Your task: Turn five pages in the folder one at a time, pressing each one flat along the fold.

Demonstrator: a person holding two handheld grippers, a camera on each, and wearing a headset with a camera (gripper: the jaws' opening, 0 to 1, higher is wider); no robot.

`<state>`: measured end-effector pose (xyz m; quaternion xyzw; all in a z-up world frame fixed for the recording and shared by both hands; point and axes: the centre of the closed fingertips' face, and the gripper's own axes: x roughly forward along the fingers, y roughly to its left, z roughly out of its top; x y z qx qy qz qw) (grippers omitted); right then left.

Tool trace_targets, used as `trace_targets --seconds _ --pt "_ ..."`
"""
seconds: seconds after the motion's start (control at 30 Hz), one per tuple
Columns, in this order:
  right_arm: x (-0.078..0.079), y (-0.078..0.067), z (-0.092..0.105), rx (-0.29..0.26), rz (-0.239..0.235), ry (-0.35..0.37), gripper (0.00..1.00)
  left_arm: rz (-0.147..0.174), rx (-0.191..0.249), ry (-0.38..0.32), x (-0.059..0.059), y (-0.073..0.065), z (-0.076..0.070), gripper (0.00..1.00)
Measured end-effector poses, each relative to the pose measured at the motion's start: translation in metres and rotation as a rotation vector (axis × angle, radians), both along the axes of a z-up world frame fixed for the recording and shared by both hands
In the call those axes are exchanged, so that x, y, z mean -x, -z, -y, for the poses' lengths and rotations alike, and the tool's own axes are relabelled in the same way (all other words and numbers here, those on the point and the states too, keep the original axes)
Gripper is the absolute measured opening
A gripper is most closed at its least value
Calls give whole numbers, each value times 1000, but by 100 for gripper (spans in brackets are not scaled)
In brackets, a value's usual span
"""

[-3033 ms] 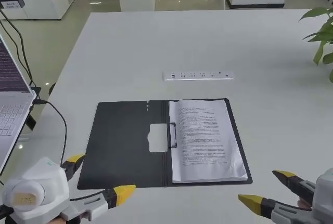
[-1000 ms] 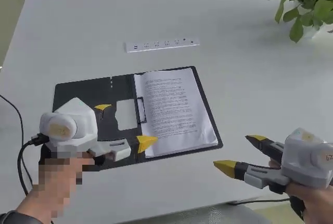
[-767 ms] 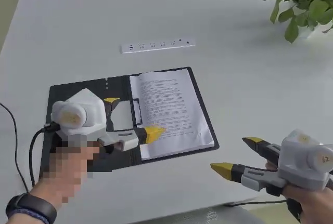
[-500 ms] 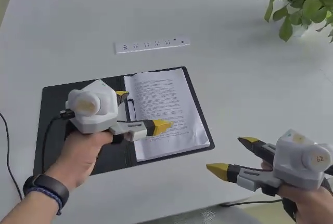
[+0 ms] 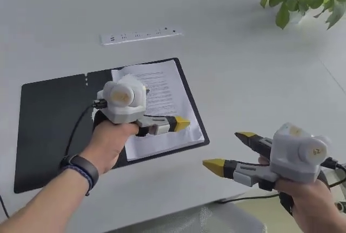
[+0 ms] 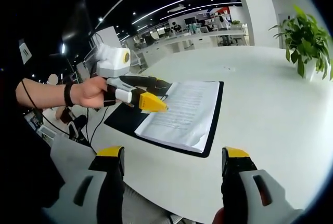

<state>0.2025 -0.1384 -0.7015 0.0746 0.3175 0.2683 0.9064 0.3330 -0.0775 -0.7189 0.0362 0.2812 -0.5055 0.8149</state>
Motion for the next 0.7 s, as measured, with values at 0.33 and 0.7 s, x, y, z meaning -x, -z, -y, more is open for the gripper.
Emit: trace_targets --seconds 0.33,0.7 --pt "1 6 5 -7 -21 -2 75 -19 -28 -28 1 22 20 90" --pt "-4 10 6 -9 -35 -29 75 9 -137 -26 7 61 34 90"
